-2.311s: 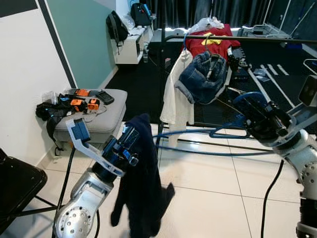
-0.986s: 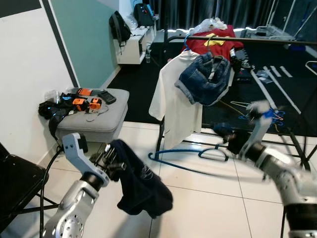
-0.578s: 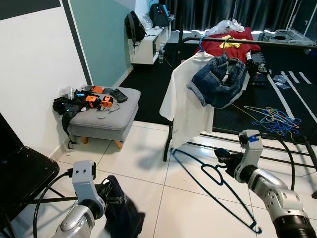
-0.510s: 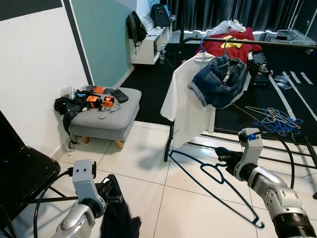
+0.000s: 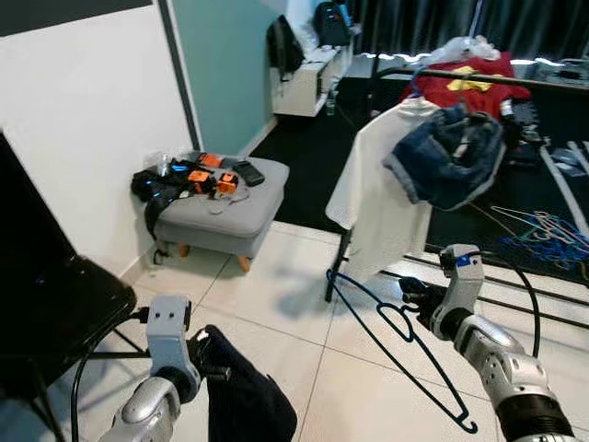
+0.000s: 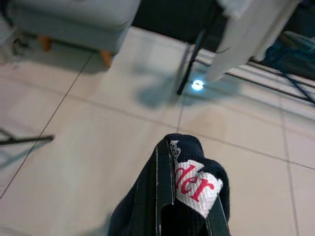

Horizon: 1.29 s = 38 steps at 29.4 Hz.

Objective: Hang hanger

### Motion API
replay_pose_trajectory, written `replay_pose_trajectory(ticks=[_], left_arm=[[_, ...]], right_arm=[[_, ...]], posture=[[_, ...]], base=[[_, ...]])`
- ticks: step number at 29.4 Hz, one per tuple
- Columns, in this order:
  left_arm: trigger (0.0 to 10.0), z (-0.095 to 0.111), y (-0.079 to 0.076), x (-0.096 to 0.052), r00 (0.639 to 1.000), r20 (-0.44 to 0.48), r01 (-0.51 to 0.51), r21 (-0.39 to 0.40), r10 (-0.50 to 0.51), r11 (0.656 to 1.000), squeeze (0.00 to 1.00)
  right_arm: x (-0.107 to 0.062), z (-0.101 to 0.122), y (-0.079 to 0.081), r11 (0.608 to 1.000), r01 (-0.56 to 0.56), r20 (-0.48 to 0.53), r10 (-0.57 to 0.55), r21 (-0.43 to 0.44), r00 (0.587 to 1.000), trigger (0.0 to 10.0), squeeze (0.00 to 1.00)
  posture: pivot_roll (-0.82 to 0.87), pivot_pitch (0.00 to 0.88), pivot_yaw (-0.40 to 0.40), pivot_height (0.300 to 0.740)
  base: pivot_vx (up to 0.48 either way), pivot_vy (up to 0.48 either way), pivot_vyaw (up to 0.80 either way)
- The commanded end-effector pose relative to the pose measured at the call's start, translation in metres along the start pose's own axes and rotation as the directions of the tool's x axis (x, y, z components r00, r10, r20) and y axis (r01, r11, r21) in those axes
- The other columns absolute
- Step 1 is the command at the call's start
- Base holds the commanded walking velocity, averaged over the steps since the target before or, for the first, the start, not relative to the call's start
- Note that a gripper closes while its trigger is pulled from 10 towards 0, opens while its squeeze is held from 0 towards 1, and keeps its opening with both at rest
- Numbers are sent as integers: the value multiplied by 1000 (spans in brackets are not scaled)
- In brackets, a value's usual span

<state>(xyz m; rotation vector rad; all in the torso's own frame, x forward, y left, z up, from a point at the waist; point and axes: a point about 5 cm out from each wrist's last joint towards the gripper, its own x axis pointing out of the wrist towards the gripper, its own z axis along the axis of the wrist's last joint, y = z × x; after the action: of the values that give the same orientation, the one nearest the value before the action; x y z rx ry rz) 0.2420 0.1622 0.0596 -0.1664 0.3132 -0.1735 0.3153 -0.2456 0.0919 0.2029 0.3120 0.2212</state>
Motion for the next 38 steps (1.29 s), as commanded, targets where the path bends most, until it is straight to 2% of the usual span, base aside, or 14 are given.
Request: replay_pose_trajectory(ticks=[1,5,7,8,10,18,25,29,38], left_arm=[[10000,-3,6,-2,1000,8,-14,27,14,1000,0],[10000,-13,10,-4,999,-16,-29,11,29,1000,0],[10000,-29,20,-10,996,-52,-75,-42,73,996,0],[10000,-29,20,-10,996,-52,-75,-42,73,996,0],[10000,-44,27,-17,991,-81,-117,-80,111,990,0],[10000,-62,31,-27,983,-117,-156,-118,142,981,0],[10000,-64,32,-28,981,-119,-165,-125,150,978,0],[10000,-62,38,-24,977,-92,-200,-119,190,972,0],[10000,-59,41,-22,978,-77,-202,-106,194,974,0]], right_arm=[[-2,-8,-2,1000,2,-10,-2,6,1000,10000,0],[-3,-11,-3,1000,-2,-17,2,8,1000,10000,0],[-5,-24,-5,1000,-6,-62,6,-12,998,10000,0],[-5,-24,-5,1000,-6,-62,6,-12,998,10000,0],[-9,-44,-7,1000,-7,-127,4,-24,992,10000,0],[-17,-74,-11,1000,3,-218,-9,-28,976,10000,0],[-16,-74,-11,1000,1,-218,-7,-29,976,10000,0],[-12,-71,-10,998,-20,-208,8,-52,978,10000,0],[-9,-70,-6,995,-59,-205,41,-83,978,10000,0]], posture=[[-108,0,-6,740],[-108,0,-4,740],[-104,0,-2,740],[-104,0,-2,740],[-98,0,-4,740],[-85,0,-6,740],[-79,0,-7,740],[-77,0,-6,740],[-79,0,-1,740]], base=[[0,0,800],[0,0,800],[0,0,800],[0,0,800],[0,0,800],[0,-58,800],[0,-468,800],[0,0,800],[0,0,800]])
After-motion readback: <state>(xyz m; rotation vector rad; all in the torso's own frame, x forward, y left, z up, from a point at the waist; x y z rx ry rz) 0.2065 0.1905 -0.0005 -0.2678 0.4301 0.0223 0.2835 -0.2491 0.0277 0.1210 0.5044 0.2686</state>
